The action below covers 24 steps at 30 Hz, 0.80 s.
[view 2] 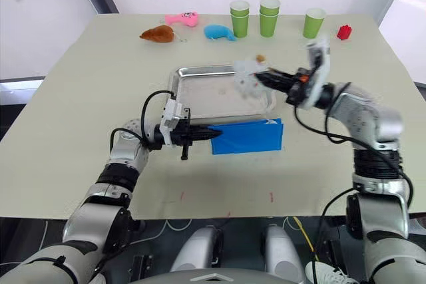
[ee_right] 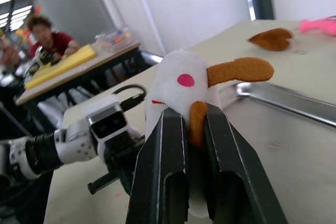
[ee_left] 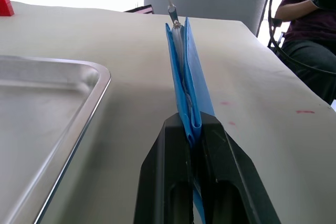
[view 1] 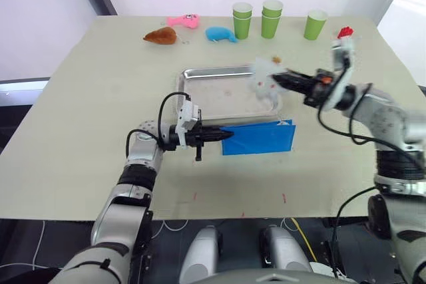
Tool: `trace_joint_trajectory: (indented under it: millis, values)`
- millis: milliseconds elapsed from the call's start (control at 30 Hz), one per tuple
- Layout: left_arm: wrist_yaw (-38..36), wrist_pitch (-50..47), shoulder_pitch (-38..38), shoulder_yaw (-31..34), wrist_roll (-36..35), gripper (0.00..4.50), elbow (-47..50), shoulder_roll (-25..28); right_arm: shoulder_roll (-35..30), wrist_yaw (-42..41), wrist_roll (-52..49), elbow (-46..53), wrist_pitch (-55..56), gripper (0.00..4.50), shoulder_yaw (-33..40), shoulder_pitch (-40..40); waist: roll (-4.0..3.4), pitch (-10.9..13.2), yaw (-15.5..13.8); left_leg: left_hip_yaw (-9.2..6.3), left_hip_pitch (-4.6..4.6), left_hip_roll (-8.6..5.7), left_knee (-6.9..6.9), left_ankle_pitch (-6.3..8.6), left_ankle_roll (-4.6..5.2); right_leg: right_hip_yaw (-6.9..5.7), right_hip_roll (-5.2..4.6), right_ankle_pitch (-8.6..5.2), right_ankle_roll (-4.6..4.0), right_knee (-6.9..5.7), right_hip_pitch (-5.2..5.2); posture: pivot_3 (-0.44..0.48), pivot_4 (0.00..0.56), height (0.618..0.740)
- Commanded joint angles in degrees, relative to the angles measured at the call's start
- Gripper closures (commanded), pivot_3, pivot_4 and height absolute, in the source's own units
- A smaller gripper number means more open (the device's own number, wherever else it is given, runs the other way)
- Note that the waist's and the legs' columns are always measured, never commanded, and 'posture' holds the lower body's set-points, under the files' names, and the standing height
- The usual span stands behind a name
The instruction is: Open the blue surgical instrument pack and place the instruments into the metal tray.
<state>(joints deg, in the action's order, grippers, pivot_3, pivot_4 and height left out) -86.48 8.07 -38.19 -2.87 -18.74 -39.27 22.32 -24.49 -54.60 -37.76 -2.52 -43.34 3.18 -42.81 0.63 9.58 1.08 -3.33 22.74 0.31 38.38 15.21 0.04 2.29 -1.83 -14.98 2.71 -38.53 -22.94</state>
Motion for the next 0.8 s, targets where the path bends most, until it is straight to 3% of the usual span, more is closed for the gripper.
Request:
trace_joint_trajectory:
  millis: [33,200,333,600,800]
  values:
    - [-0.19,0.82,-0.71,-0.85,1.33,4.5,-0.64,-0.51,2.8,-0.62,3.56,0.74,6.58,4.27,-3.8,-2.97,0.0,0.0,-0.05,0.0,0.03,0.0,0.01,0.0,0.0,0.0,-0.01,0.0,0.0,0.01,-0.01,0.0,0.15,0.74]
    - [0.1,1.15,-0.92,-0.57,1.57,4.5,-0.86,-0.73,13.08,0.98,7.86,-1.31,18.18,4.27,-8.0,-5.4,0.0,0.0,-0.01,-0.01,0.07,-0.01,0.03,-0.01,-0.01,-0.01,-0.01,0.0,0.0,-0.03,-0.07,0.0,0.15,0.74]
    - [0.29,1.27,-0.84,-0.39,1.64,4.5,-0.85,-0.8,16.29,0.04,8.34,0.48,21.46,4.27,-8.7,-4.79,-0.01,0.01,0.3,-0.02,0.11,-0.01,0.02,-0.01,-0.02,0.01,0.02,-0.01,-0.01,-0.25,-0.24,0.0,0.15,0.74]
    - [0.56,1.31,-0.32,-0.2,1.59,4.5,-0.26,-0.93,16.66,-1.11,12.56,3.43,26.73,4.27,-12.73,-0.72,-0.01,0.0,0.78,-0.02,0.13,-0.02,0.03,-0.01,-0.02,0.01,0.01,-0.01,-0.02,-0.27,-0.27,0.0,0.15,0.74]
    - [0.94,1.6,-0.06,-0.05,1.71,4.5,-0.25,-0.68,10.83,-9.14,16.17,4.38,32.39,4.27,-16.93,3.23,-0.01,0.0,0.88,-0.02,0.13,-0.03,0.04,-0.01,-0.02,0.01,0.0,-0.01,-0.01,-0.25,-0.26,0.0,0.15,0.74]
